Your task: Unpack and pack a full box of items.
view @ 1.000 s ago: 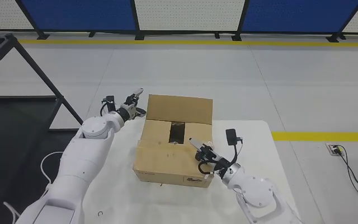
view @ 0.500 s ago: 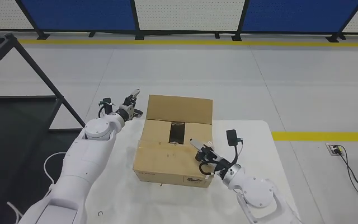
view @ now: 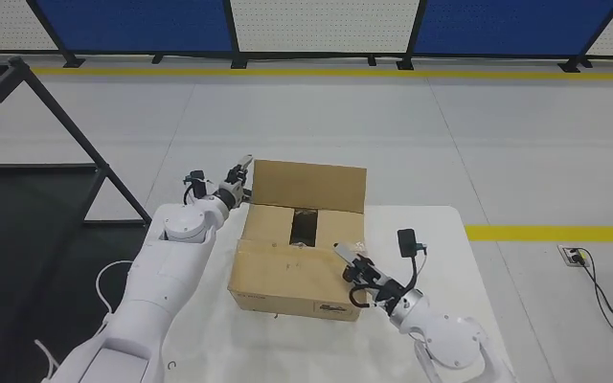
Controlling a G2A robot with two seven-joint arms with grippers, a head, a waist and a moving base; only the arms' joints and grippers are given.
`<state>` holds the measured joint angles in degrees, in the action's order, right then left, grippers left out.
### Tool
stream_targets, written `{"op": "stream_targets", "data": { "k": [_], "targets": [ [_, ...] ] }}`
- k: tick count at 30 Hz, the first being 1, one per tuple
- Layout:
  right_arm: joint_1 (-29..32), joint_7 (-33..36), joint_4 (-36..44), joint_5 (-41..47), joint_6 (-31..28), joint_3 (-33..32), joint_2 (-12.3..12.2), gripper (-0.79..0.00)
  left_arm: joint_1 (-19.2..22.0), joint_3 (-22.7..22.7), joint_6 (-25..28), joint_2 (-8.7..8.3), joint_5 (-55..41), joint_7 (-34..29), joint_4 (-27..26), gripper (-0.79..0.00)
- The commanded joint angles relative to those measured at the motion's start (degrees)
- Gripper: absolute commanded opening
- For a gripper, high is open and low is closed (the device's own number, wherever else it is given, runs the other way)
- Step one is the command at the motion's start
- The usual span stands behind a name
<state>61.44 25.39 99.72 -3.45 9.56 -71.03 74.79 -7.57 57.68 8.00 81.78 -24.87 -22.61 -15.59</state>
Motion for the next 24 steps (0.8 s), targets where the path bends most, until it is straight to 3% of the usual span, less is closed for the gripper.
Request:
{"op": "stream_targets", "data": {
  "k": [1,24],
  "targets": [
    [0.2,0.1,0.1,0.0,-0.1,-0.2,-0.1,0.000,0.1,0.2,0.3,0.07,-0.1,-0.9,0.4,0.000],
    [-2.0,1.6,-2.1,1.2,-1.6,-0.3,-0.1,0.000,-2.6,3.0,5.1,-1.90,3.3,-7.0,-2.5,0.000]
  ]
}}
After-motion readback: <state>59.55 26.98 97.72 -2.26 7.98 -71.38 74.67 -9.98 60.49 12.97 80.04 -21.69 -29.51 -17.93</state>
